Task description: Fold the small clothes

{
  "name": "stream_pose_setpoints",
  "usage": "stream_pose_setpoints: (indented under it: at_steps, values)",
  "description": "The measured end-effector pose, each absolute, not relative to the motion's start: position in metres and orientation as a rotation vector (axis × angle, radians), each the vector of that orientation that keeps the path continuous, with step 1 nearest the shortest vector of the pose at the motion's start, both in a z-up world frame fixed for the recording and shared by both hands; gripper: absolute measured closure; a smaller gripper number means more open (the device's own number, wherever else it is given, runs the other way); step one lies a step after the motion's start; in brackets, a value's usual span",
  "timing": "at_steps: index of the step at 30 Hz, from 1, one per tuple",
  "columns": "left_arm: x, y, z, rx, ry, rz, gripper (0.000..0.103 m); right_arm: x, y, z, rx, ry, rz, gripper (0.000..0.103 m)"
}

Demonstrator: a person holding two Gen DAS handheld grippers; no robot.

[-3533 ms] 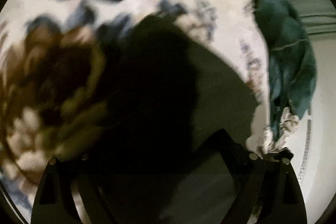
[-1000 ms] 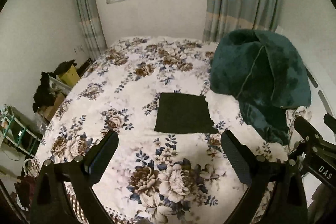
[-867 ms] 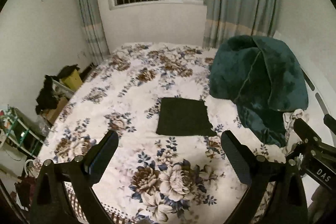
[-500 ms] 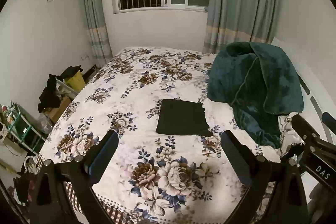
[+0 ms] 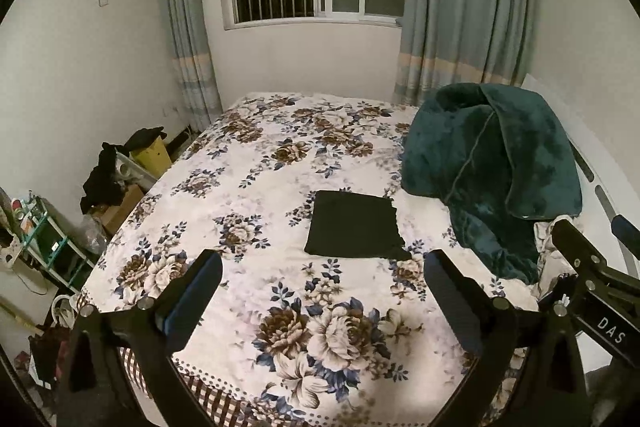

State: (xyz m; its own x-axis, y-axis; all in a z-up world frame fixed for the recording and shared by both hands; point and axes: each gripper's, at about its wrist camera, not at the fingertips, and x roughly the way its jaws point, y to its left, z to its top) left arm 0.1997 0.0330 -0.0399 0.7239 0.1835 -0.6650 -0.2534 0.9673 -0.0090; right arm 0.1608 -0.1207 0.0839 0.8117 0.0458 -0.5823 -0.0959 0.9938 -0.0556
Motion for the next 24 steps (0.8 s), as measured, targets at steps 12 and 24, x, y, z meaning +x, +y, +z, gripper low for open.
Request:
stream_pose_setpoints:
  at_steps: [12, 24]
  values:
    - [0.193, 0.035, -0.034, -0.099, 0.707, 0.255, 0.000, 0.167, -0.120, 0.089, -0.078, 0.622, 0.097, 0.000]
    - [0.191, 0.034, -0.030, -0.100, 0.702, 0.257, 0.000, 0.163, -0.120, 0.087, -0.078, 0.622, 0.096, 0.000]
